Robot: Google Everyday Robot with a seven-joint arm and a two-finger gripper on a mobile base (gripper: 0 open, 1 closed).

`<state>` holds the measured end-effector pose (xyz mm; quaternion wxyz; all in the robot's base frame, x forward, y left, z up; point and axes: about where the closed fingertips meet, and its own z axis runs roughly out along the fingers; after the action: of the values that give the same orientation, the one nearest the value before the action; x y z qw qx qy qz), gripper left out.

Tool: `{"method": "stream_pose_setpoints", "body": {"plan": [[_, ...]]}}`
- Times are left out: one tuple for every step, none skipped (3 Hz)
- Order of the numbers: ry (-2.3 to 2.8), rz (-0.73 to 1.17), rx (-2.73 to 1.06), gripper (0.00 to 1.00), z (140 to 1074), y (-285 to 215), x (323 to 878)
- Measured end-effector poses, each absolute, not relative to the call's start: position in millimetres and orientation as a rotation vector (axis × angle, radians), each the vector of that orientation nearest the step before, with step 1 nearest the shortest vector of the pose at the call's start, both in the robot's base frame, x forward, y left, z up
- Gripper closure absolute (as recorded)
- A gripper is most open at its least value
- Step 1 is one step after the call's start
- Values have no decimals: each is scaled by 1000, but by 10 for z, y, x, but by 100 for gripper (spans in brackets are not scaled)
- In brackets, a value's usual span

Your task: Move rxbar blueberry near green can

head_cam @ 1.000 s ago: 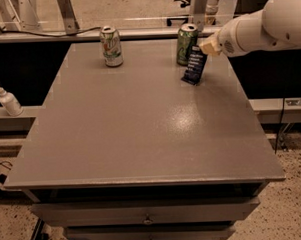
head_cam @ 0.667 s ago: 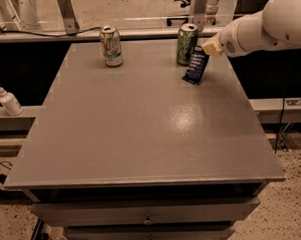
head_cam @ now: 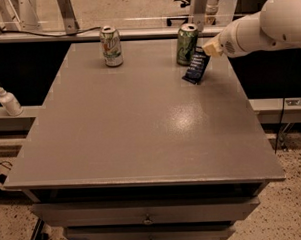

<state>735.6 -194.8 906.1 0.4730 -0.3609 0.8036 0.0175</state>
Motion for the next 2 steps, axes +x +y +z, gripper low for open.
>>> {"method": "stream_pose_setpoints", "body": {"plan": [[1971,47,-886,35,9030,-1932,7361],[1970,51,-891,12,9022,-1914,7349]]}}
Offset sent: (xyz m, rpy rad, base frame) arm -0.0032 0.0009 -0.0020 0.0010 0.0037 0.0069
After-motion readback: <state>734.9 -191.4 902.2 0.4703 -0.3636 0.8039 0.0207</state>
